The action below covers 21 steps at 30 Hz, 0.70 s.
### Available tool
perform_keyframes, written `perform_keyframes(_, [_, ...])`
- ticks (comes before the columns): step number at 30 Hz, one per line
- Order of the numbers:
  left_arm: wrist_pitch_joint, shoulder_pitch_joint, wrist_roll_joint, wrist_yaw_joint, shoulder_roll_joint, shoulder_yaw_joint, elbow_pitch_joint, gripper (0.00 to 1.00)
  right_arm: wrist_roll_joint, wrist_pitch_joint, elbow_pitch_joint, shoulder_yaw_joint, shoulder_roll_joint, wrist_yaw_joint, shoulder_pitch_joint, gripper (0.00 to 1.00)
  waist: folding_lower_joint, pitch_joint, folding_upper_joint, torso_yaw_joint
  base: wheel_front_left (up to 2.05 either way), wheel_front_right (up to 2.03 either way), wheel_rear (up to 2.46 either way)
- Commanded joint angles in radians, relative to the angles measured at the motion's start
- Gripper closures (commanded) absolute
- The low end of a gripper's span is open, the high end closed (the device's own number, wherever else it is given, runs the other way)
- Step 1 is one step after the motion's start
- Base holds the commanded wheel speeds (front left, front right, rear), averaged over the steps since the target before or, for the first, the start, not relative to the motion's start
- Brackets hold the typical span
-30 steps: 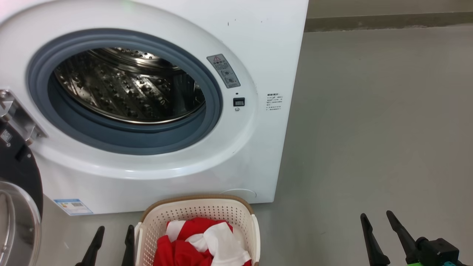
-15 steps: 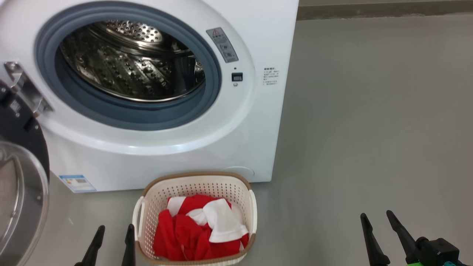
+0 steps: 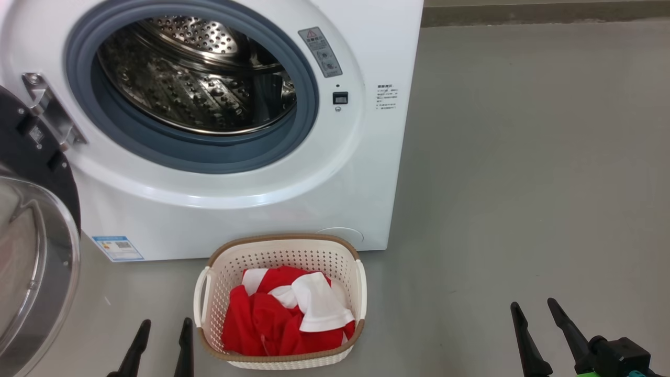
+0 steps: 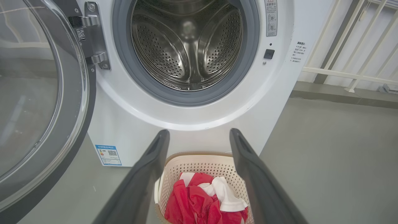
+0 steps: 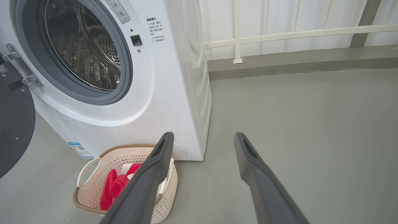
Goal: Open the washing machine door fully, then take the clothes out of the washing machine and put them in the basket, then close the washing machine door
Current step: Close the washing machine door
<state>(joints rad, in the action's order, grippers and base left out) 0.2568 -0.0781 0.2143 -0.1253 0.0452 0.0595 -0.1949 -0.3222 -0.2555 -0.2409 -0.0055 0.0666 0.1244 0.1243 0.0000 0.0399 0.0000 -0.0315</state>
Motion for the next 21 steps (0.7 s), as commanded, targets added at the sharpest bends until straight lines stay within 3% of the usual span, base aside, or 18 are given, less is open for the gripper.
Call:
perform_keyframes(1, [0.005,0.021,0.012,-0.005,0.005,0.030,0.021,0.00,-0.009,-0.006,0.025,0.020,0.015,0.006,-0.009,0.00,0.0000,-0.003,0.0000,0.005,0.00,0.00,0.00])
perform_keyframes(10, [0.005,0.016,0.041,-0.005,0.005,0.027,-0.004,0.00,-0.008,-0.006,0.016,0.049,0.032,0.006,-0.012,0.00,0.0000,-0.011,0.0000,0.080,0.00,0.00,0.00])
perform_keyframes(21, [0.005,0.006,0.072,0.034,0.005,0.004,-0.013,0.00,-0.014,-0.006,-0.008,0.103,0.067,0.006,-0.047,0.00,0.0000,-0.012,0.0000,0.259,0.00,0.00,0.00])
